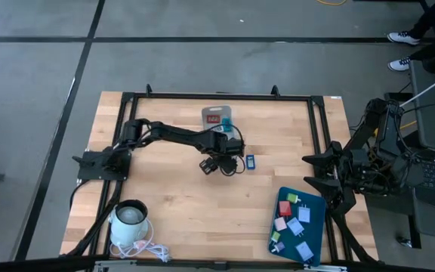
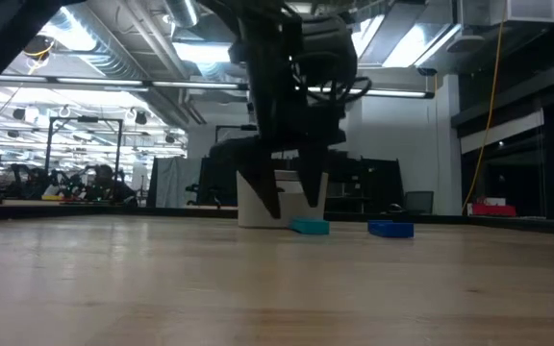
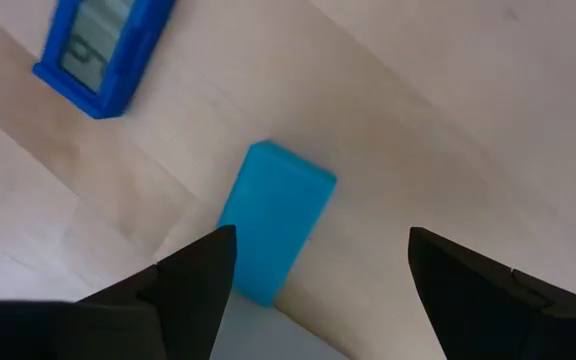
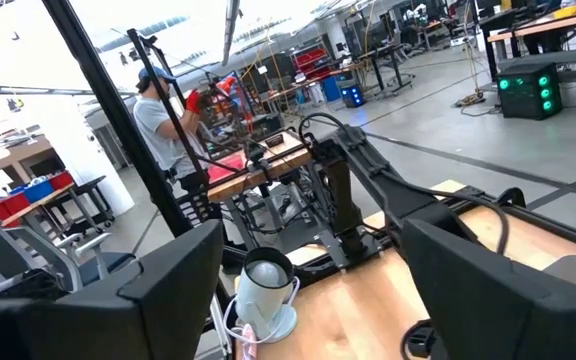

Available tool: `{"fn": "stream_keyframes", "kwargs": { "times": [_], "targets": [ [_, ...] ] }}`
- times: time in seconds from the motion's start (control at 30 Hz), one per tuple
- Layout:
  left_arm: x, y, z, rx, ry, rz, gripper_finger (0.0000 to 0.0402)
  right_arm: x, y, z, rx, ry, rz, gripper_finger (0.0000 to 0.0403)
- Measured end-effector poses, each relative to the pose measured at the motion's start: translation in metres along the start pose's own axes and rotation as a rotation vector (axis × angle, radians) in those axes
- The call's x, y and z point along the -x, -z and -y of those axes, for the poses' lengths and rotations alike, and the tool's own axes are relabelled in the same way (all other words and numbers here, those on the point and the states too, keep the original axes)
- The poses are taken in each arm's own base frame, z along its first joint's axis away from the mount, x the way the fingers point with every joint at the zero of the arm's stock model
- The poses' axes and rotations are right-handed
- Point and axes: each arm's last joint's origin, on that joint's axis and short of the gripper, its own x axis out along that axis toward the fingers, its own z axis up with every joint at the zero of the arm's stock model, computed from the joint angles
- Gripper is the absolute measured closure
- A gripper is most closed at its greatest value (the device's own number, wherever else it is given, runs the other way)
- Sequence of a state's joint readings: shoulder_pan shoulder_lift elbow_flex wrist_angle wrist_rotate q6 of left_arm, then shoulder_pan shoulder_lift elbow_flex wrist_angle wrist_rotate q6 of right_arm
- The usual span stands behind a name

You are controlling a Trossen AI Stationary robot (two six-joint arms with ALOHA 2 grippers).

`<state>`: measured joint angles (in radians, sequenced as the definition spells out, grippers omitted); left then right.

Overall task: Pick & Place Office items
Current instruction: Put the light blue digital clock into the gray bin

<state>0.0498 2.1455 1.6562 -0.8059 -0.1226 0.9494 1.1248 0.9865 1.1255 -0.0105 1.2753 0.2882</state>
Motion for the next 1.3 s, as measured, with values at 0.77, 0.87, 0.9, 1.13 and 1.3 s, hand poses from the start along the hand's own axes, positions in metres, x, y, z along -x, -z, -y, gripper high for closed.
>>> {"fn": "stream_keyframes", "kwargs": {
  "times": [0.77, 0.87, 0.9, 1.13, 1.3],
  "targets": [
    [-0.024, 0.013, -0.015, -0.101, 0.027, 0.095, 0.0112, 0.000, -0.001, 0.002, -0.019, 0.076, 0.024, 0.0088],
    [-0.028, 0.013, -0.015, -0.107, 0.028, 0.091, 0.0112, 0.000, -0.001, 0.002, -0.028, 0.076, 0.025, 0.0088],
    [-0.029, 0.013, -0.015, -0.107, 0.028, 0.089, 0.0112, 0.000, -0.001, 0.002, -0.031, 0.076, 0.025, 0.0088],
    [-0.036, 0.013, -0.011, -0.028, 0.072, 0.086, 0.0157, 0.000, -0.001, 0.002, -0.048, 0.076, 0.025, 0.0088],
    [-0.036, 0.009, -0.003, -0.002, 0.115, 0.048, 0.0236, -0.001, -0.001, 0.003, -0.042, 0.101, 0.033, 0.0088]
  ]
}}
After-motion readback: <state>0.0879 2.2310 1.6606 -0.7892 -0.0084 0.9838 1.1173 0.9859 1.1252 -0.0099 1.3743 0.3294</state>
